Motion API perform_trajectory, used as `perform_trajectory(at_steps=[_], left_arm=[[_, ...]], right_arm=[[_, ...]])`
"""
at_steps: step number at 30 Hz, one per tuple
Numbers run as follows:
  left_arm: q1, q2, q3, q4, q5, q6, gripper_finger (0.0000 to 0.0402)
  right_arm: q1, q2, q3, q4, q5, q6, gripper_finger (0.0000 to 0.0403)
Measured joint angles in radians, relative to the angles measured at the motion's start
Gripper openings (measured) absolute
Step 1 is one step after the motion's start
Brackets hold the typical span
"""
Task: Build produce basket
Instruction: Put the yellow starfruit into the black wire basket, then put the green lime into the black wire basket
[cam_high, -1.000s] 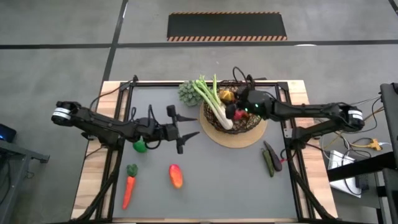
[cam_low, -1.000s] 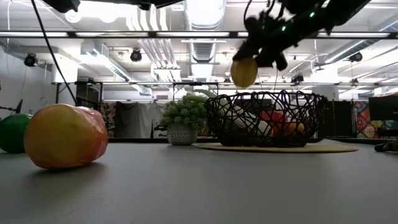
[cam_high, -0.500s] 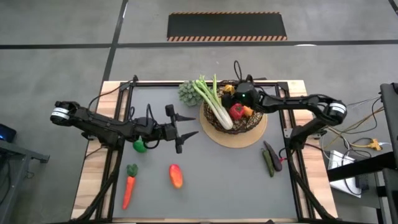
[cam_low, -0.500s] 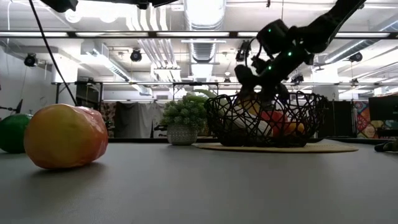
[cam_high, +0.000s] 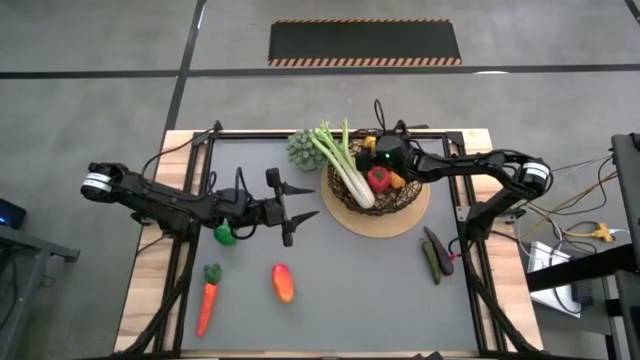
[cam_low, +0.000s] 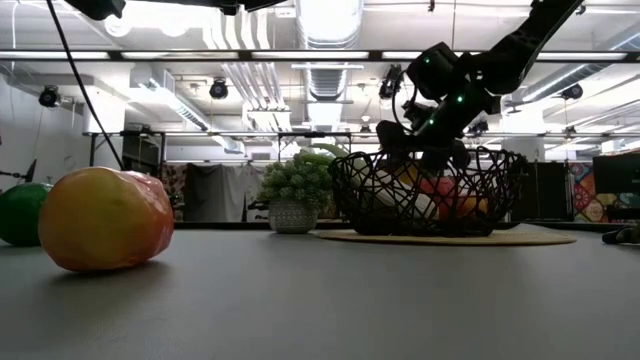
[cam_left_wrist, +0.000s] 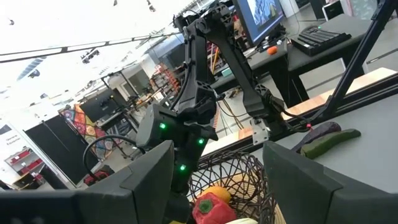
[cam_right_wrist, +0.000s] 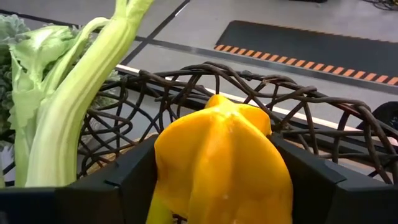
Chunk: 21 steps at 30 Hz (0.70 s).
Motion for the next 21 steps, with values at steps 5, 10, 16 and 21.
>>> perform_trajectory(at_steps=[5, 10, 16, 21], left_arm=[[0.000, 0.000, 0.000, 0.000, 0.000, 0.000, 0.0228], [0.000, 0.000, 0.000, 0.000, 0.000, 0.000, 0.0228], [0.000, 0.000, -0.001, -0.003, 0.000, -0.007, 0.0228], [0.000, 0.000, -0.008, -0.008, 0.000, -0.087, 0.0228]], right_arm=[[0.000, 0.000, 0.000, -0.001, 0.000, -0.002, 0.0309], [0.000, 0.000, 0.000, -0.004, 0.000, -0.006, 0.0331], [0.001, -0.014, 0.000, -0.009, -0.002, -0.026, 0.0328], [0.003, -0.083, 0.000, -0.069, -0.031, -0.028, 0.0327]])
